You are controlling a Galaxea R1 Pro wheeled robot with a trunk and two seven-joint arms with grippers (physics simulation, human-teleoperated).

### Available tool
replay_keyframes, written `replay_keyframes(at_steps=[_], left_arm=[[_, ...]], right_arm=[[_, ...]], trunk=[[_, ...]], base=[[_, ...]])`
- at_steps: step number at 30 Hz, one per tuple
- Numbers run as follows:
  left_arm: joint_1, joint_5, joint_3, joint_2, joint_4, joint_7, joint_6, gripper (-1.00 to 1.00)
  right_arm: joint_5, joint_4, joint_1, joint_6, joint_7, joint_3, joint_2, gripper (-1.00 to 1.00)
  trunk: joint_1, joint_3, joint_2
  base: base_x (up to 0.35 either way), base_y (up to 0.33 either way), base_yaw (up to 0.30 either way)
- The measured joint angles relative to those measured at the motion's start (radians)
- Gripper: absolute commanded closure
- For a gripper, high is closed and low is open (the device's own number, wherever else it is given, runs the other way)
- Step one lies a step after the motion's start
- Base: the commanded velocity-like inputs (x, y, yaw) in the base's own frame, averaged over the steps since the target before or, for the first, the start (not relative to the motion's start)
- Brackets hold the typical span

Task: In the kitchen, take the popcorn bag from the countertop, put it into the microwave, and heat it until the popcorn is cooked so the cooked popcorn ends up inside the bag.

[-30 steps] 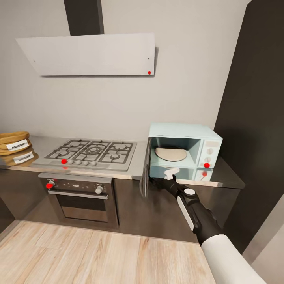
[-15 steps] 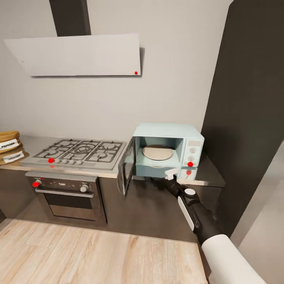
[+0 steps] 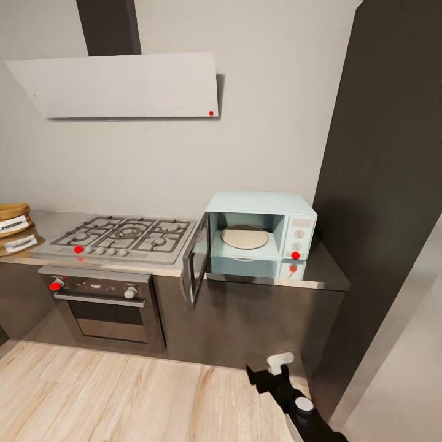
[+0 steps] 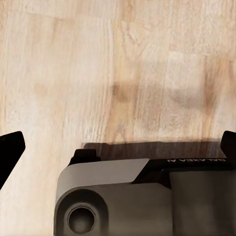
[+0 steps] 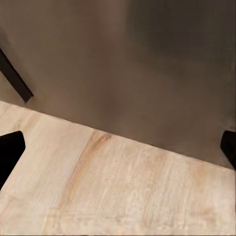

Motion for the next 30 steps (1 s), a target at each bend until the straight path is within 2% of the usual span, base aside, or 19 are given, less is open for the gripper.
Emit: replay_keyframes(at_steps=[1, 2, 5, 6, 9, 14, 30], left_arm=[[-0.001, 0.001, 0.0, 0.0, 0.0, 0.0, 0.0, -1.0], [-0.001, 0.001, 0.001, 0.0, 0.0, 0.0, 0.0, -1.0], [-0.001, 0.003, 0.004, 0.001, 0.0, -0.001, 0.0, -1.0], [0.0, 0.006, 0.015, 0.001, 0.001, 0.001, 0.0, -1.0], [0.0, 0.006, 0.05, 0.002, 0.0, 0.001, 0.0, -1.0], [0.0, 0.006, 0.053, 0.003, 0.001, 0.001, 0.0, -1.0], [0.0, 0.006, 0.054, 0.004, 0.001, 0.002, 0.0, -1.0]], right_arm=[[0.003, 0.102, -0.004, -0.029, -0.009, -0.001, 0.002, -1.0], [0.003, 0.136, -0.004, -0.042, -0.012, 0.0, 0.002, -1.0], [0.001, 0.179, 0.002, -0.09, -0.016, 0.003, 0.005, -1.0], [-0.001, 0.198, 0.005, -0.107, -0.017, 0.006, 0.01, -1.0], [-0.003, 0.204, 0.007, -0.111, -0.016, 0.009, 0.014, -1.0], [-0.004, 0.204, 0.008, -0.112, -0.015, 0.01, 0.017, -1.0], [-0.006, 0.205, 0.008, -0.113, -0.016, 0.01, 0.018, -1.0]], trunk=[[0.0, 0.0, 0.0], [0.0, 0.0, 0.0], [0.0, 0.0, 0.0], [0.0, 0.0, 0.0], [0.0, 0.0, 0.0], [0.0, 0.0, 0.0], [0.0, 0.0, 0.0]], base=[[0.0, 0.0, 0.0], [0.0, 0.0, 0.0], [-0.036, 0.087, 0.0], [-0.117, 0.281, 0.0], [-0.133, 0.312, 0.0], [-0.137, 0.321, 0.052], [-0.127, 0.324, 0.268]])
